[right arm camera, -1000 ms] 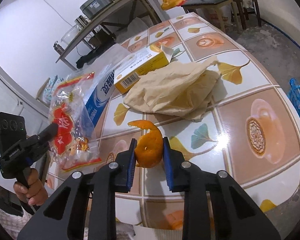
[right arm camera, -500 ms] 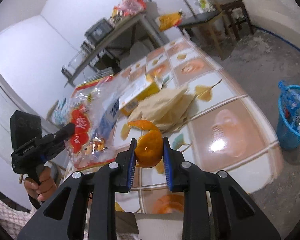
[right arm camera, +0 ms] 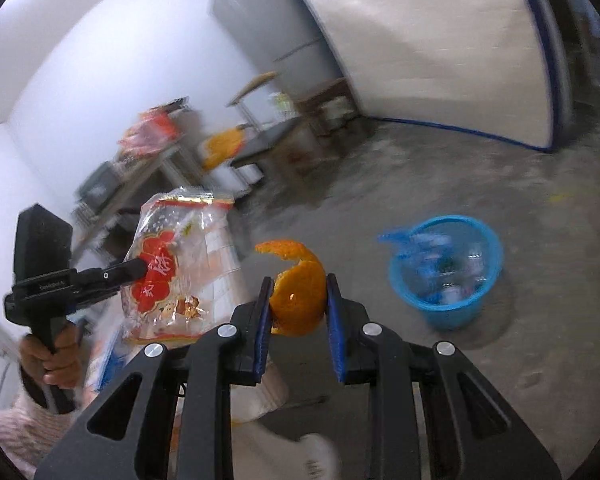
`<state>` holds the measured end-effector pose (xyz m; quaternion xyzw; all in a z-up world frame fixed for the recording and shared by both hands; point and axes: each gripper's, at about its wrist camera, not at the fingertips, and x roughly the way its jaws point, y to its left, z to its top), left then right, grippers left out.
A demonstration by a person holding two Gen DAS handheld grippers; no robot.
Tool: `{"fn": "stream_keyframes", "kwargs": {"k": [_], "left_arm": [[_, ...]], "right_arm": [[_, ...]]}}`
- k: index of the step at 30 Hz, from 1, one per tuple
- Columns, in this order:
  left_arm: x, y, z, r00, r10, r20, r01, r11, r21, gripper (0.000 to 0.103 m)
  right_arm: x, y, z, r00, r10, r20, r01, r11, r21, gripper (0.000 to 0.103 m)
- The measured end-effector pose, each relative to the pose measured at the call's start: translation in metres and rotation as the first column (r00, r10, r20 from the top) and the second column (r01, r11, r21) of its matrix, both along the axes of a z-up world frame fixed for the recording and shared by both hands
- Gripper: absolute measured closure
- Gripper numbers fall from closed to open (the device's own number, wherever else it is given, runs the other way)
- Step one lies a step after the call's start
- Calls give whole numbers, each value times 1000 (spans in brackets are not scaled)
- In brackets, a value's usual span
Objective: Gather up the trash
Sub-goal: 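Carry the bags and orange peel over the wastebasket and open both tools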
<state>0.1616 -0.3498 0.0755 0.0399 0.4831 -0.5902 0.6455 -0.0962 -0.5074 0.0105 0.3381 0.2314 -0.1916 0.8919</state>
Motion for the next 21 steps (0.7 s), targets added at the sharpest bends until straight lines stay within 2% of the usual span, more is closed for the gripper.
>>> {"fn": "stream_keyframes", "kwargs": {"k": [3,6,11,17,21], "left_arm": [[8,-67,-29,1000,-26,4,25,990,138,97],[18,-123,-60,999,-34,5,32,967,252,97],[30,-210,-119,996,-69,48,43,911,409,96],[42,-282,-174,993,-81,87,28,871,491,96],[41,-313,-192,987,-85,136,6,867,499,94]], "right_arm": [[0,-36,-20,997,-51,-59,53,998,32,78],[10,-76,-47,990,-77,-118,87,993,82,78],[40,-134,-99,971,-97,-218,131,980,148,78],[85,-191,-160,936,-121,-330,186,967,173,78],[110,-224,-194,915,-133,-381,213,961,178,77]]}}
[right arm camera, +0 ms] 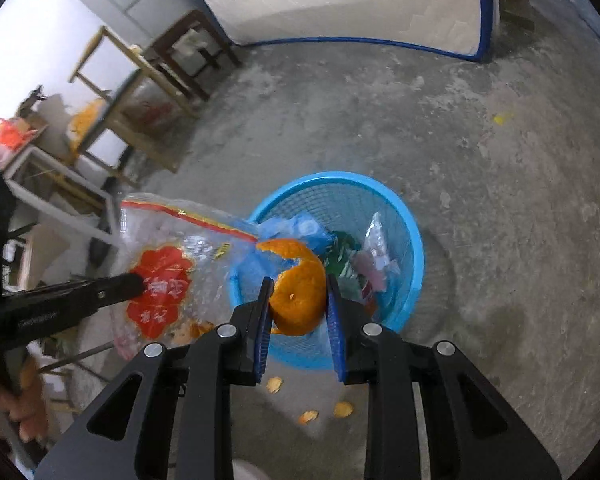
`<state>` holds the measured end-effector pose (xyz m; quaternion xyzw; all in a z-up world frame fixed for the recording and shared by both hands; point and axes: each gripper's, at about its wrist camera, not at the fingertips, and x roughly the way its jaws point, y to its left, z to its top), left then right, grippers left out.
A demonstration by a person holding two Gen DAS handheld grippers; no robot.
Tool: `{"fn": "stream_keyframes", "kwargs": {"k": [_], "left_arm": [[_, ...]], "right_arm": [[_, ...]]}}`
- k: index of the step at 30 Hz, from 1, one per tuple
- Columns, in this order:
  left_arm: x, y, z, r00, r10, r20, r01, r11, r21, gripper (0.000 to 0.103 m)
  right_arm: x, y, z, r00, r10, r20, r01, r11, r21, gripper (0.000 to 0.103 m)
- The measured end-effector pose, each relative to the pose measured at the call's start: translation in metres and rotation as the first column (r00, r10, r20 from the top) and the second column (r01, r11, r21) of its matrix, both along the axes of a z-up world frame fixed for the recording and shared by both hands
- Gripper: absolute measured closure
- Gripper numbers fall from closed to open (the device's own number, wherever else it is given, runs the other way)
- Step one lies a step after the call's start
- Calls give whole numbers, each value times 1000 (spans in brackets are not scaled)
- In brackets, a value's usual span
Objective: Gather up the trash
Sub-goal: 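Carry the bags and orange peel over the wastebasket and open both tools, then move both tools back over the table toward the paper towel and toothpaste box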
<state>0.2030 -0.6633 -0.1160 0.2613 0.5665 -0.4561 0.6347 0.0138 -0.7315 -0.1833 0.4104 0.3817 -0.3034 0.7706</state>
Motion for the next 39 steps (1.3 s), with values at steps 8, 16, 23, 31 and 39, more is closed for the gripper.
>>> {"fn": "stream_keyframes", "kwargs": {"k": [8,16,23,31,39], "left_arm": [[10,-22,-8,997,83,-3,-83,995,-59,38],[10,-6,23,996,83,-24,-86,988,-127,32],[-4,33,90,998,43,-49,-52,977,-207,32],[-17,167,192,999,5,-35,-17,928,-371,26],[-3,372,254,980,200,8,-168,845,-507,24]], "right_arm": [[36,-44,-69,998,-35,-53,39,996,82,52],[26,-43,-66,997,-52,-55,53,998,32,43],[-6,-31,-35,997,-68,34,68,998,6,43],[-54,33,34,993,30,114,-20,996,-89,43],[-77,126,108,970,196,146,-173,972,-157,28]]}}
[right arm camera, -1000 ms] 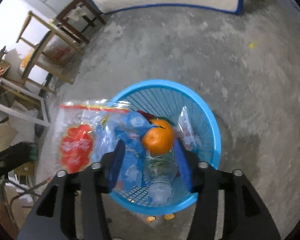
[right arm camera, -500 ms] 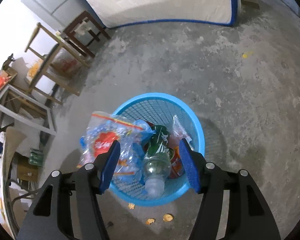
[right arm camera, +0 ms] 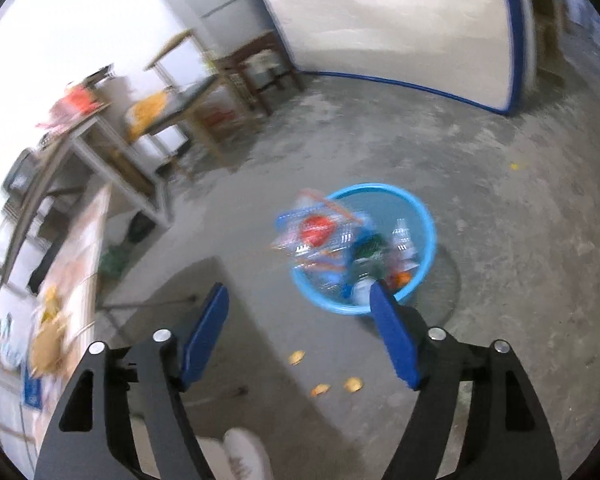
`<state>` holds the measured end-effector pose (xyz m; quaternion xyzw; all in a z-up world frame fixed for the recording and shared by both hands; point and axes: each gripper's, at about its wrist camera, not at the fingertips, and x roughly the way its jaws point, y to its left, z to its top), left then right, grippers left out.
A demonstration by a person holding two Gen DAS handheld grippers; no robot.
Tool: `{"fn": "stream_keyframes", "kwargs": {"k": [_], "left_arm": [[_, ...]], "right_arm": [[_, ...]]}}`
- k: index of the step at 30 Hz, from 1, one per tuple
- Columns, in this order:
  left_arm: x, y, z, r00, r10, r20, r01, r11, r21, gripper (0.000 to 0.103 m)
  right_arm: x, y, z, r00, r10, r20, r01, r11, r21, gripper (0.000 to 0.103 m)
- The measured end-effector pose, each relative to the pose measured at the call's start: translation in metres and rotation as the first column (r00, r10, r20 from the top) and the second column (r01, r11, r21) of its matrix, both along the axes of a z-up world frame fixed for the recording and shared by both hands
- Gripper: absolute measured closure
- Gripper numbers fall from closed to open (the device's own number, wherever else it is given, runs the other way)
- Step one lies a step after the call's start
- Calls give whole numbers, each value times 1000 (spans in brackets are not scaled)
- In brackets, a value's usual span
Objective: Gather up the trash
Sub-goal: 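Move both tools back over the table toward the paper towel and toothpaste box, then grasp the tan paper towel with the right tool while the left tool grasps the toothpaste box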
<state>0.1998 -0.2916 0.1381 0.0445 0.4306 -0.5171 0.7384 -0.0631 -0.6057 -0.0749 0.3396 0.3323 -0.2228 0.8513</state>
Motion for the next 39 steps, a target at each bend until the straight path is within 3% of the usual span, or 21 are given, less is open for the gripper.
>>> {"fn": "stream_keyframes", "kwargs": {"k": [7,13,18,20,23,31,39], "left_arm": [[-9,145,-1,977,190,96,-186,981,-54,18],[-24,222,-35,940,322,110,-313,945,-93,17],[-35,257,-74,914,397,84,-388,915,-110,17],[-37,265,-85,902,423,84,-413,904,-114,17],[-43,278,-101,884,461,83,-449,884,-129,17],[-45,309,-118,874,485,34,-476,867,-146,17],[-47,325,-118,865,500,45,-488,858,-161,17]], "right_arm": [[33,93,55,972,225,66,-225,974,-5,25],[91,180,82,891,433,138,-441,897,26,25],[145,256,90,800,598,48,-595,801,-68,25],[164,276,89,788,615,-7,-613,784,-93,25],[190,297,82,796,597,-98,-605,788,-114,25],[252,342,47,767,576,-283,-626,768,-133,25],[269,371,33,753,541,-374,-637,742,-209,25]]}}
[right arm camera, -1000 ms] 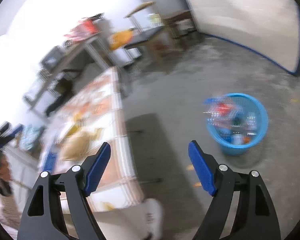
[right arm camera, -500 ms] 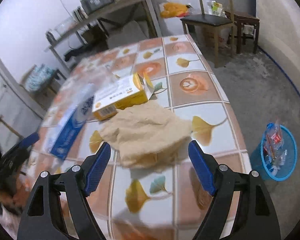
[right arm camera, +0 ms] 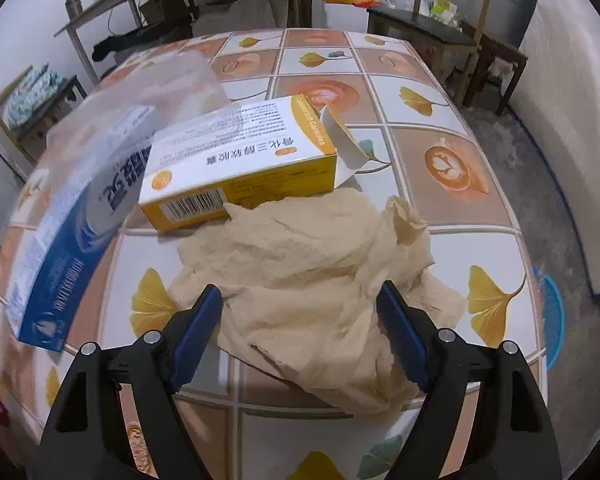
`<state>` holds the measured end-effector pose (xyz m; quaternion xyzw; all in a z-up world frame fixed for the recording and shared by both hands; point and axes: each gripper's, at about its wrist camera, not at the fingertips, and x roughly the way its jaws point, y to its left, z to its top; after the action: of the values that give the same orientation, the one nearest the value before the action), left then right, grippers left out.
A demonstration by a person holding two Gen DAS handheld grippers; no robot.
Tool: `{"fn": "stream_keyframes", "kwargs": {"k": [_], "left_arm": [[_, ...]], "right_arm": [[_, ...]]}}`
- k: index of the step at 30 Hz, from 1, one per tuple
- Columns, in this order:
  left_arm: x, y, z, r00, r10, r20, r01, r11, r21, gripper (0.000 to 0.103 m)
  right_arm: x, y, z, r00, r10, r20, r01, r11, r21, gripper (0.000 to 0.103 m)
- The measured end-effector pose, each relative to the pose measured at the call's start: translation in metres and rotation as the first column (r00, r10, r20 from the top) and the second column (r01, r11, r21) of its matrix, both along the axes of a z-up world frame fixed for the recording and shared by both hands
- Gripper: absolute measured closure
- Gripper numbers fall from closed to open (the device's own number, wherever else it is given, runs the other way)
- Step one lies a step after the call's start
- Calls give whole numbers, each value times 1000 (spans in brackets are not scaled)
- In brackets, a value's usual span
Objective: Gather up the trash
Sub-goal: 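Grasp the tan paper towel with the right tool while the left tool grasps the toothpaste box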
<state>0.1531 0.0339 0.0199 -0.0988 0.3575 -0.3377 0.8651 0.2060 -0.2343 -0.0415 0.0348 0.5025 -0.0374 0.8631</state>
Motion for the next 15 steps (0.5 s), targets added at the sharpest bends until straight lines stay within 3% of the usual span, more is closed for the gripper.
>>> {"fn": "stream_keyframes", "kwargs": {"k": [6,8,15], "left_arm": [[6,9,-1,1000,14,-6,-14,1000,-15,17],[8,11,-3,1000,20,-13,-20,1000,-19,17],[12,11,-7,999,27,-25,-27,1000,-14,17]], "right_arm": [[-6,-1,1,1000,7,12,-7,1000,-7,29],[-7,-2,1,1000,0,14,0,1000,-7,36],[-14,-13,5,999,-30,21,30,1000,8,72]]}}
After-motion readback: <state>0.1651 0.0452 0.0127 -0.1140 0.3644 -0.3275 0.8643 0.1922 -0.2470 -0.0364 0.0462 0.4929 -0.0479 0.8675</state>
